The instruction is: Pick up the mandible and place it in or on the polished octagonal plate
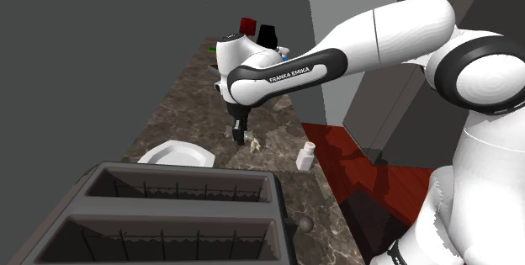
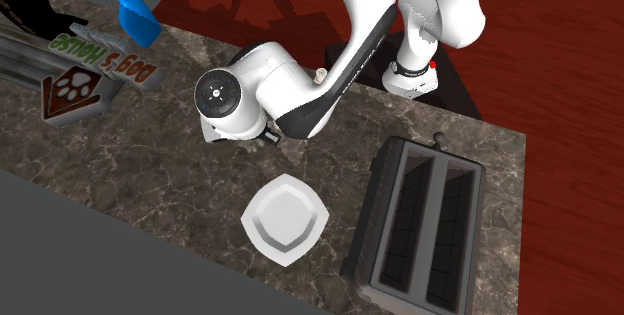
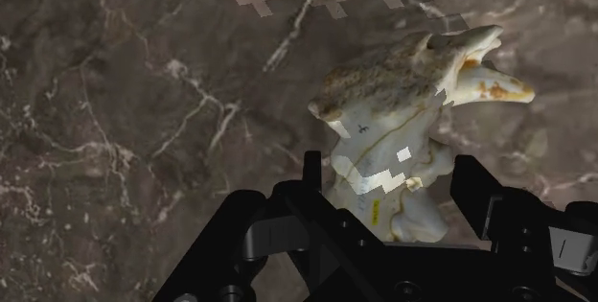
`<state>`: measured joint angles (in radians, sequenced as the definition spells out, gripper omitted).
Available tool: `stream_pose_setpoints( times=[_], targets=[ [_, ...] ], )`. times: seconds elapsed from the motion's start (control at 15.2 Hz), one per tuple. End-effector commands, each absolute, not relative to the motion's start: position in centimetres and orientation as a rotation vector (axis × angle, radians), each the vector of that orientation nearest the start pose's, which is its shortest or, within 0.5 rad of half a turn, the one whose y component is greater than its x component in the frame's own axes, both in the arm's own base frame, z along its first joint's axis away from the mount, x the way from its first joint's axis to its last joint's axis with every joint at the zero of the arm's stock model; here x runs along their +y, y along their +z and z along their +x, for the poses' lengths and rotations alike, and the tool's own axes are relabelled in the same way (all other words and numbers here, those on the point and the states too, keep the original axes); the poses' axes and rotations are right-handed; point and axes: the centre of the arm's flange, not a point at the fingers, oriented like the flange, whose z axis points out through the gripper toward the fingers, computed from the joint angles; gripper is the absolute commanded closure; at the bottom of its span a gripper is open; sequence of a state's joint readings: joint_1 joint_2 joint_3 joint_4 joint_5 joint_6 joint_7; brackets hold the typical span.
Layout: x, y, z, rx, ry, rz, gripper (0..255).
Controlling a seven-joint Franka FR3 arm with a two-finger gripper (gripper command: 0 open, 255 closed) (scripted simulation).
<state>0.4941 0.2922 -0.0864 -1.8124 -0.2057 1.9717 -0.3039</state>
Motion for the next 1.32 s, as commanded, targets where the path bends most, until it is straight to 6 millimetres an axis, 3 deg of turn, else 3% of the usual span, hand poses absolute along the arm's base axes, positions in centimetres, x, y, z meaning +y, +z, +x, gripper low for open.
stream_pose_setpoints(
  times=[0.0, 0.46, 1.25],
  targets=[
    [23.5, 37.1, 57.0, -1.315, 0.205, -3.082, 255],
    [23.5, 37.1, 57.0, -1.315, 0.205, -3.082, 255],
    [23.5, 43.5, 57.0, -1.315, 0.205, -3.082, 255]
  ],
)
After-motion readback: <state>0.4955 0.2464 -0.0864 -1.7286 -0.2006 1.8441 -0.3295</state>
